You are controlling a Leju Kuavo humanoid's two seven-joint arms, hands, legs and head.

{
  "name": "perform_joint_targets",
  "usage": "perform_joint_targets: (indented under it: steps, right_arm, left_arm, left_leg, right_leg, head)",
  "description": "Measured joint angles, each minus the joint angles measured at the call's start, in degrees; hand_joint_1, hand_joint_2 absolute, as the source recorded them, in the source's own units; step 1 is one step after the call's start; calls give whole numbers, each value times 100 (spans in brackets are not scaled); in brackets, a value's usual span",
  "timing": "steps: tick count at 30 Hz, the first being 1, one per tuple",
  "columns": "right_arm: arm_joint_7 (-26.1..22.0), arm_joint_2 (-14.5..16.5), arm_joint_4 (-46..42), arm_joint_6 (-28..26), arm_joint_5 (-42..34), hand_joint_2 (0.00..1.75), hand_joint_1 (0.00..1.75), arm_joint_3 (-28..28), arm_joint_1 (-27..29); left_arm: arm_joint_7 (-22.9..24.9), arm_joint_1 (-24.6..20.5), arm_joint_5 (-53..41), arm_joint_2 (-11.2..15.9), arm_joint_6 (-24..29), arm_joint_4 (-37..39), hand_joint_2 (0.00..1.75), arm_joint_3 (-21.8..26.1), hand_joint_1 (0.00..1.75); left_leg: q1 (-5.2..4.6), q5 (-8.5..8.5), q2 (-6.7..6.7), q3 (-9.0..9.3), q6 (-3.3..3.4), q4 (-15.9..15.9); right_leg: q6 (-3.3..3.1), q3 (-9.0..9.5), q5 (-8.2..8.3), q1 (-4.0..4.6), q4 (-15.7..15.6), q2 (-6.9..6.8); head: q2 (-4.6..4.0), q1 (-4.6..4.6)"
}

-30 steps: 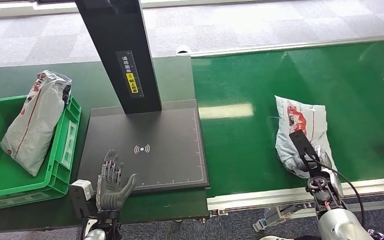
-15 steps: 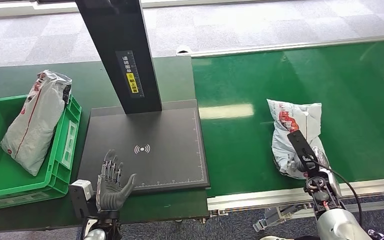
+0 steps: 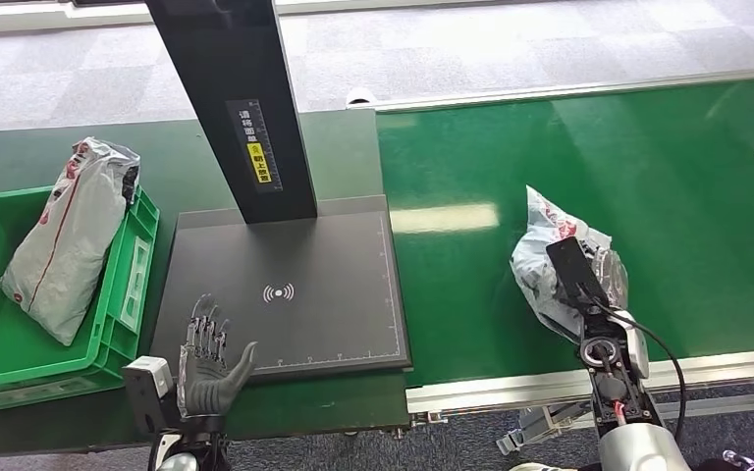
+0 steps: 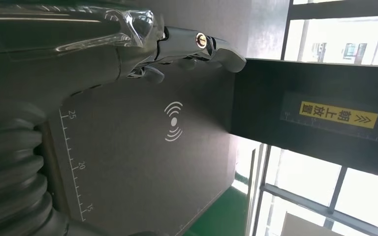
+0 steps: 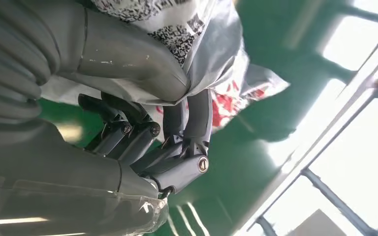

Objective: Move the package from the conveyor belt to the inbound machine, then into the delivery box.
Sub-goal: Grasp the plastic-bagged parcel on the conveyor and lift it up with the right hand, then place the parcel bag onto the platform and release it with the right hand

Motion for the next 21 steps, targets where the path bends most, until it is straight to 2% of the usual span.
perform_joint_targets:
  steps: [5,9,14,21]
  right_arm:
    - [79,143,-1406,109,-131,175,175,888,334]
    - [43,288,-2040,375,-269,175,175,1508,416]
    - [-164,557,-2303,639,-565,175,175,2222,417]
    - [-258,1081,-2205,864,-792,175,175,3022,208]
  left_arm:
    - [-30,8,-31,-1,-1,-67,175,90,0]
    - [-37,-18,-60,-3,-25,-86,175,121,0]
    - [-35,-116,-136,-20,-97,-66,175,120,0]
    - [-57,-327,-131,-51,-123,96,175,80,0]
  left_leg:
    - [0,0,3,-1,0,0]
    - [0,1,2,-1,-1,0]
    - [0,2,2,-1,-1,0]
    - [1,2,3,-2,-2,-1]
  right_leg:
    - [0,-4,0,0,0,2]
    - [0,-2,0,0,0,1]
    - [0,-3,0,1,0,1]
    - [-1,-5,0,3,1,2]
  head:
    - [0,1]
    - [0,1]
    - [0,1]
    - [0,1]
